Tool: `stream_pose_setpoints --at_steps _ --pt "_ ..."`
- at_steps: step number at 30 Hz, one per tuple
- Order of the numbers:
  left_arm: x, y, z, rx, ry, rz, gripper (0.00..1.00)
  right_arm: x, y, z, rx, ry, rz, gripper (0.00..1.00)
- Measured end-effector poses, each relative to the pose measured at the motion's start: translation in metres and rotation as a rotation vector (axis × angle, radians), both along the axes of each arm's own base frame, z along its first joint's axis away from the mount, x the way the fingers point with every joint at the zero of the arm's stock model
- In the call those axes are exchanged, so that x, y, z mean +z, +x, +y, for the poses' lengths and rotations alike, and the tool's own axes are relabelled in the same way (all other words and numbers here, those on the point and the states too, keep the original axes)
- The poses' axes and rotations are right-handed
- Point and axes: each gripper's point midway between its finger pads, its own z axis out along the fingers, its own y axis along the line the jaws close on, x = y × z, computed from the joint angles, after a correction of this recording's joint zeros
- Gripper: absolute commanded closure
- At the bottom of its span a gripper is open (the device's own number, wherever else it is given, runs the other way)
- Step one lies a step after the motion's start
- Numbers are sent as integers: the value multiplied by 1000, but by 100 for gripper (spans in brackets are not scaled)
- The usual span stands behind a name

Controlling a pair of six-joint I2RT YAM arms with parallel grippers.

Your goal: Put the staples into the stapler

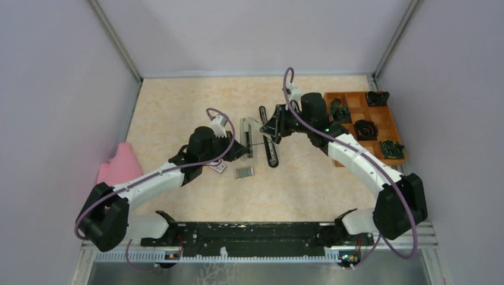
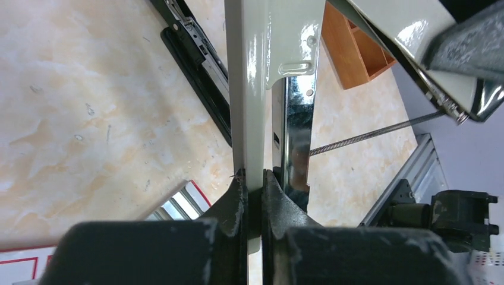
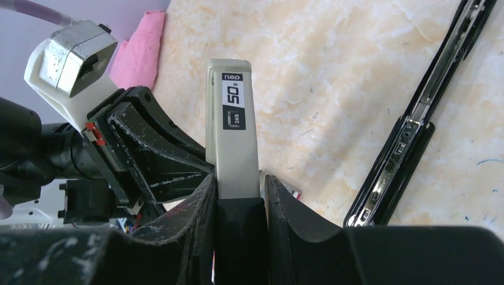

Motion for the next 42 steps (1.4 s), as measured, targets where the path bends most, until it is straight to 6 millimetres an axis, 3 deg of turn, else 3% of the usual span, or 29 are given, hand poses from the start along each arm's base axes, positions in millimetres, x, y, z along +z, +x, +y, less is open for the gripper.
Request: stream_pose_setpoints --at_steps 11,18,23,26,32,38,42 --pt "-1 -3 10 -67 37 -31 100 10 26 5 147 -34 76 100" --pt "-16 -25 8 -131 7 79 100 11 51 5 168 -60 80 100" --pt "-21 -58 -3 -261 -25 161 100 15 109 -2 76 -83 -1 100" --pt "-5 -70 -11 -335 -87 145 100 -3 127 -12 35 -114 8 100" --pt "28 -76 -23 -414 -200 91 100 -39 138 -14 17 -150 70 100" --pt "41 -78 -29 -427 -268 111 100 -42 137 -2 26 -146 62 100" --pt "33 -64 -26 -336 -235 138 100 -49 137 -3 -9 -141 45 84"
